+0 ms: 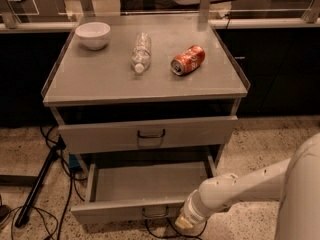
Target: Close middle drawer
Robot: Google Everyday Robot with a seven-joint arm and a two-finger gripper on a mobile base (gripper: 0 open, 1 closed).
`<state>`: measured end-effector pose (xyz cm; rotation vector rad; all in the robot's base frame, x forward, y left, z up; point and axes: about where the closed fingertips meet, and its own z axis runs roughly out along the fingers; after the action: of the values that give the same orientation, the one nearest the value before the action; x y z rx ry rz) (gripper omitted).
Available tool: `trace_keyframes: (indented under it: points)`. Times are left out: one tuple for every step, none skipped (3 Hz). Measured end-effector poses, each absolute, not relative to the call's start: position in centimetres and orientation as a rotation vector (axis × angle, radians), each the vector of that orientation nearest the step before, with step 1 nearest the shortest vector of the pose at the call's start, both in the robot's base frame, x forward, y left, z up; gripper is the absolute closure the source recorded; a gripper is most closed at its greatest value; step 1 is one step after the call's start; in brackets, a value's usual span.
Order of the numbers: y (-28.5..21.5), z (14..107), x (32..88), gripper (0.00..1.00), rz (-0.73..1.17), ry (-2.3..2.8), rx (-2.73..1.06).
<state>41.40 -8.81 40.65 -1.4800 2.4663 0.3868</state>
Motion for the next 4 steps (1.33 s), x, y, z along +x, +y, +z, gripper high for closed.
trace_keyframes:
  points:
    - [-8.81, 40.65, 41.4, 0.0, 0.387, 2.466, -1.48]
    - [-8.81, 40.65, 41.4, 0.0, 0.387, 2.466, -1.48]
    - [-8.81, 40.65, 41.4, 0.19, 0.387, 2.466, -1.48]
    - [-8.81, 40.65, 41.4, 0.42, 0.387, 2.466, -1.48]
